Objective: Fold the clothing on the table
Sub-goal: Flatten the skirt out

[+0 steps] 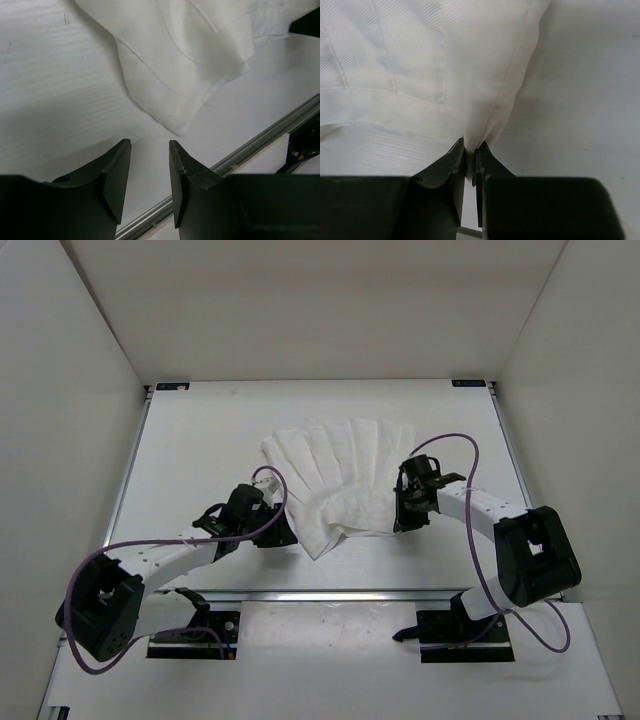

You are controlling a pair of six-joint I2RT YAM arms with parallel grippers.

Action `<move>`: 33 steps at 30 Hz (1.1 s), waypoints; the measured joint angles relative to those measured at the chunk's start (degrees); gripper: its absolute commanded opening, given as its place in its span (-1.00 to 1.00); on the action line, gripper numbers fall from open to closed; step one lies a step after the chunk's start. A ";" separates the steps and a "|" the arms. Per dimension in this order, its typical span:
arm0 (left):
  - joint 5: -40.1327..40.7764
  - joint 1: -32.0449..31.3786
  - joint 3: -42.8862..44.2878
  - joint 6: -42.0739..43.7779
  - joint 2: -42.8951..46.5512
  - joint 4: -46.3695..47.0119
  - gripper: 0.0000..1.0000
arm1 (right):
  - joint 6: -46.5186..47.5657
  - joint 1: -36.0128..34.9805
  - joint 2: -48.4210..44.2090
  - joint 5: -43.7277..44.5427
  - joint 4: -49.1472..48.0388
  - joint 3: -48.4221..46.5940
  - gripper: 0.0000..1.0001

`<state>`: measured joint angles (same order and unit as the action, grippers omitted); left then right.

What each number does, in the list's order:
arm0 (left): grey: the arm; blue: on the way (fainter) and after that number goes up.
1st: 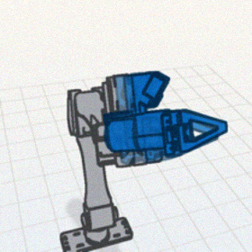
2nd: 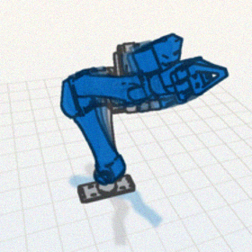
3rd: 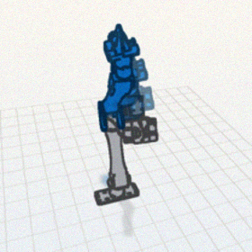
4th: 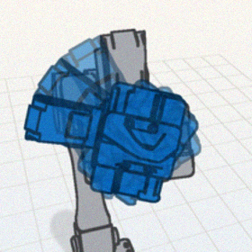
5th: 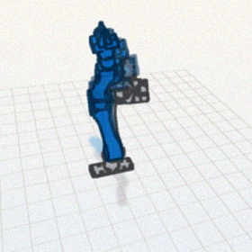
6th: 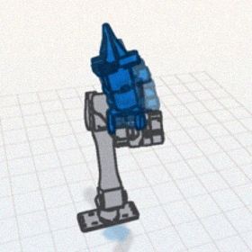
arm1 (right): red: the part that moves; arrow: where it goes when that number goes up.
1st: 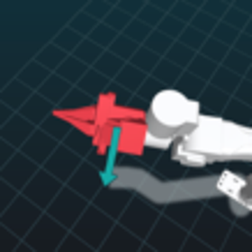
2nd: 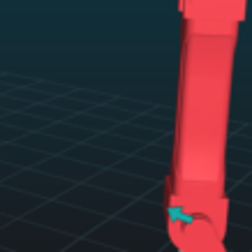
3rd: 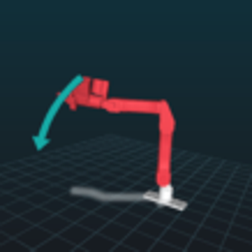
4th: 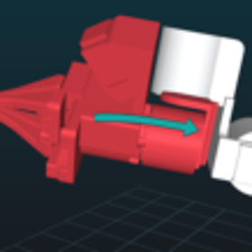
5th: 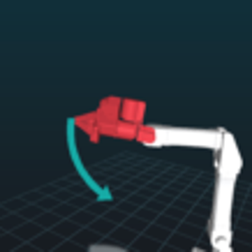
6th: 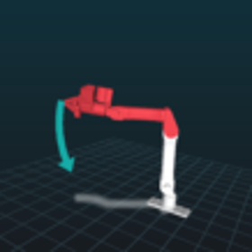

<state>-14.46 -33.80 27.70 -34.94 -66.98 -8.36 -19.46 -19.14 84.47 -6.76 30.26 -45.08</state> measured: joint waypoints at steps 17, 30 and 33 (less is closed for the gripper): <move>2.84 -4.20 7.17 -3.67 -14.49 -2.05 0.10 | -1.62 -2.23 -0.59 -5.18 -2.58 0.09 -1.00; 6.58 -5.40 19.26 2.10 -22.58 -16.44 0.17 | -1.55 -1.66 -7.37 -8.68 -3.54 0.59 -1.00; 9.11 -5.44 22.62 4.04 -24.81 -20.90 0.10 | -1.53 -1.27 -8.70 -9.66 -3.80 0.90 -1.00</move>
<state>-5.34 -39.24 50.33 -30.89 -91.79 -29.26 -20.99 -20.40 75.77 -16.43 26.46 -44.18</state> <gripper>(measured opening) 0.580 0.078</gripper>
